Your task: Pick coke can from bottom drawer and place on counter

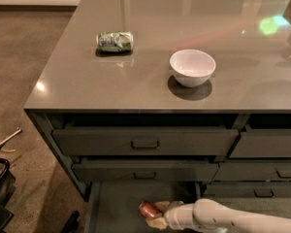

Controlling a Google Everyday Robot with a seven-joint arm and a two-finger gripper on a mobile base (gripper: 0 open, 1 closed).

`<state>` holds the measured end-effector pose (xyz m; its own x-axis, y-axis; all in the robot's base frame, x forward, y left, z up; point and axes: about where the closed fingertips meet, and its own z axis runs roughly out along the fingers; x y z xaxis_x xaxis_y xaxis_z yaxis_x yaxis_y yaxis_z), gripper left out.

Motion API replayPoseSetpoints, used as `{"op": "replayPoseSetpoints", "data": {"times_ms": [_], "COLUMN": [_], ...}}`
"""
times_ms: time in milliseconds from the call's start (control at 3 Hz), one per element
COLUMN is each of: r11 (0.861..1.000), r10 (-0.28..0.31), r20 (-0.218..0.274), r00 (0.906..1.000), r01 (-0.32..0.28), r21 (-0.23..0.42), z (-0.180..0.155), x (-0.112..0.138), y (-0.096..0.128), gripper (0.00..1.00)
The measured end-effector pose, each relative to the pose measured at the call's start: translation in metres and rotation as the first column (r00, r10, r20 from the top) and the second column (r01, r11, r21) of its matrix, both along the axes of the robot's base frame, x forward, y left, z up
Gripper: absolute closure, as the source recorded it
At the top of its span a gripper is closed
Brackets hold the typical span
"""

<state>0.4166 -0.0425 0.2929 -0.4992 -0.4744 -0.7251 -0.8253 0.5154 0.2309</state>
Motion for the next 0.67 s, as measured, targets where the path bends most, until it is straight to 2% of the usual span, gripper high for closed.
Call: {"op": "replayPoseSetpoints", "data": {"times_ms": [333, 667], "r11": [0.998, 0.998], "r10": [-0.025, -0.025], "r20": [0.045, 0.043], "r00": [0.9987, 0.9988], "r01": [0.027, 0.027], "r21": [-0.064, -0.062], "z": [0.0712, 0.0704], "x": [-0.0361, -0.0364], "y": [-0.0383, -0.0376], "gripper": [1.00, 1.00]}}
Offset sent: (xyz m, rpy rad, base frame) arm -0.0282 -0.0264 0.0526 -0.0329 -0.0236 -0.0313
